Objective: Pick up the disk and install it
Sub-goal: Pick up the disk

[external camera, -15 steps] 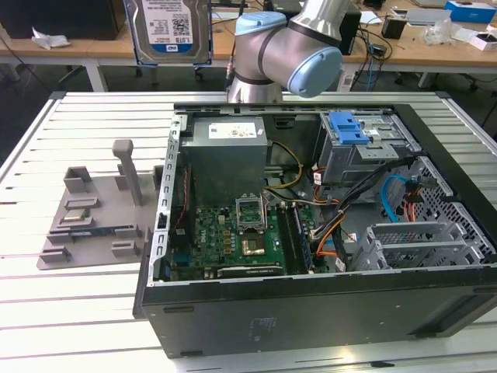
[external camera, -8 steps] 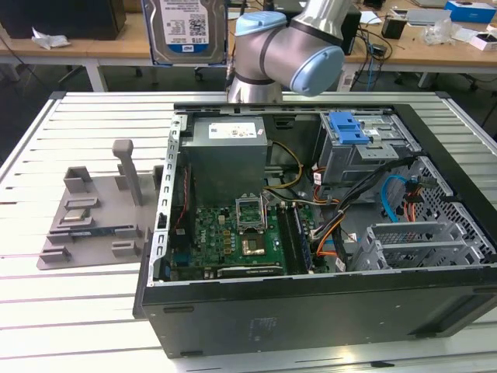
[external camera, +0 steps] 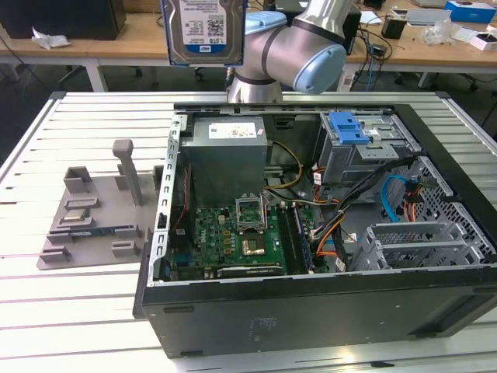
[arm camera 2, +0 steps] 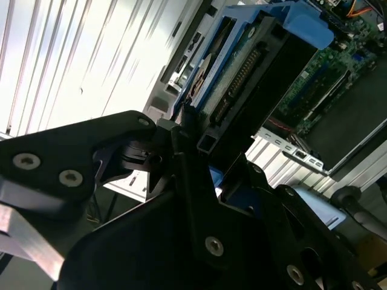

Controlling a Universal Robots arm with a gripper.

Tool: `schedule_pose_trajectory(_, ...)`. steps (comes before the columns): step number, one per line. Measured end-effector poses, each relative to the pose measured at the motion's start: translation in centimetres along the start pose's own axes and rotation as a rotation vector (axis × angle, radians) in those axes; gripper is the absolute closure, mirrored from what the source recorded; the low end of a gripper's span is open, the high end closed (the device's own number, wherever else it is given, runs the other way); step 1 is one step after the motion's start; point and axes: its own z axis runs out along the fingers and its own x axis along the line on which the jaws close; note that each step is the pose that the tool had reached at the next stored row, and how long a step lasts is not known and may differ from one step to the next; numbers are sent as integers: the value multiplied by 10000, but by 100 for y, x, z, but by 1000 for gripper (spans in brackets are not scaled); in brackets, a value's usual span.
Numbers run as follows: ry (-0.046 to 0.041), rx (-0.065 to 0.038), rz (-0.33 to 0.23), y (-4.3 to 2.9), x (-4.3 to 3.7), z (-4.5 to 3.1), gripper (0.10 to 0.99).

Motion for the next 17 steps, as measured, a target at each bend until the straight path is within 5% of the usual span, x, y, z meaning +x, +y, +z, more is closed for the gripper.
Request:
schedule_pose_trajectory(3, 0, -1, 1, -126, 14, 6, 722)
schedule_pose_trajectory(10, 0, -2, 2, -290, 71, 16, 722)
schedule_pose_trajectory(17, 0, -3, 0, -333, 203, 28, 722)
